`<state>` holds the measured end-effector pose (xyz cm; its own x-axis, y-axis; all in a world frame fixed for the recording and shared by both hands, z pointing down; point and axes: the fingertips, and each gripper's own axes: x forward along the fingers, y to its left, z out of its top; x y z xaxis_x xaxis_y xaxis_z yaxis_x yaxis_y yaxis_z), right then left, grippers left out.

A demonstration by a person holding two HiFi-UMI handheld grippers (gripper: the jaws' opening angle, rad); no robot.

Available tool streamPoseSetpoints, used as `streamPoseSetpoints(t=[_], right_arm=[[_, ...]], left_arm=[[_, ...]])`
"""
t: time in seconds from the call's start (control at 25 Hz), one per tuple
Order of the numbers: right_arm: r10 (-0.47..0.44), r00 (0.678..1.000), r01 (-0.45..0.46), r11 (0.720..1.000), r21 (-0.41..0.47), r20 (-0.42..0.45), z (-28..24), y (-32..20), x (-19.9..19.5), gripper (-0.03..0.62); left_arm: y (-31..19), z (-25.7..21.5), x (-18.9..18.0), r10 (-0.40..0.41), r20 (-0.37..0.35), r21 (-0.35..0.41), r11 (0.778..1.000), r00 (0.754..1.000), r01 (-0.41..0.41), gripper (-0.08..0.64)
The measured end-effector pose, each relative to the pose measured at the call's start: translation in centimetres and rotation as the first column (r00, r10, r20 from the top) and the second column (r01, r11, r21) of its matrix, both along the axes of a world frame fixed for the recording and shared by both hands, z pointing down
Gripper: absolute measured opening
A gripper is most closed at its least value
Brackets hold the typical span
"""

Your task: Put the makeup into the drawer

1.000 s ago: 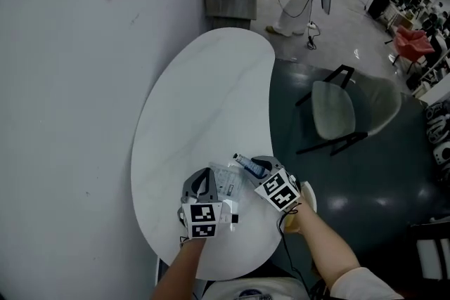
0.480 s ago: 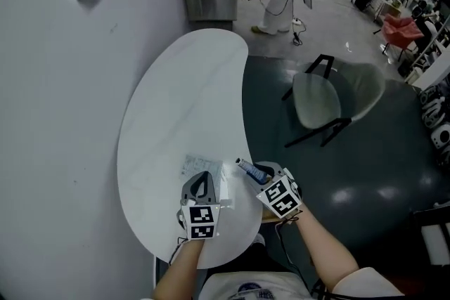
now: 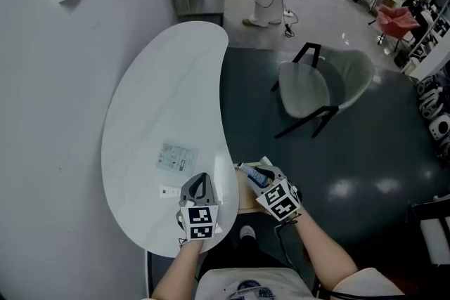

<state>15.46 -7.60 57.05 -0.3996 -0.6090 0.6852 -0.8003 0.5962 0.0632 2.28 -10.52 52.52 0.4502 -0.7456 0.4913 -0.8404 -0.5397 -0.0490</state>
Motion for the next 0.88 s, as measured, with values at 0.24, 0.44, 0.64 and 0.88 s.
streamPoseSetpoints(t=[0.24, 0.44, 0.64, 0.88], right_arm=[[0.001, 1.000, -0.001, 0.999, -0.036, 0.007, 2.1, 3.1, 2.3, 0.144], [-0.005, 1.000, 0.006, 0.998, -0.061, 0.015, 3.6, 4.9, 3.4, 0.144], [-0.008, 1.000, 0.009, 0.996, -0.085, 0.018, 5.2, 6.1, 3.7, 0.144], [-0.011, 1.000, 0.012, 0.992, -0.122, 0.010, 7.8, 6.8, 3.6, 0.144]], left_arm=[[2.6, 1.0, 2.8, -0.001, 0.012, -0.006, 1.000, 1.000, 0.001, 0.041], [4.1, 1.7, 3.7, -0.014, 0.022, -0.011, 1.000, 1.000, 0.014, 0.041], [5.3, 2.9, 4.3, -0.020, 0.024, -0.024, 1.000, 1.000, 0.021, 0.041], [6.3, 4.4, 4.9, -0.017, 0.023, -0.051, 0.999, 1.000, 0.018, 0.041]])
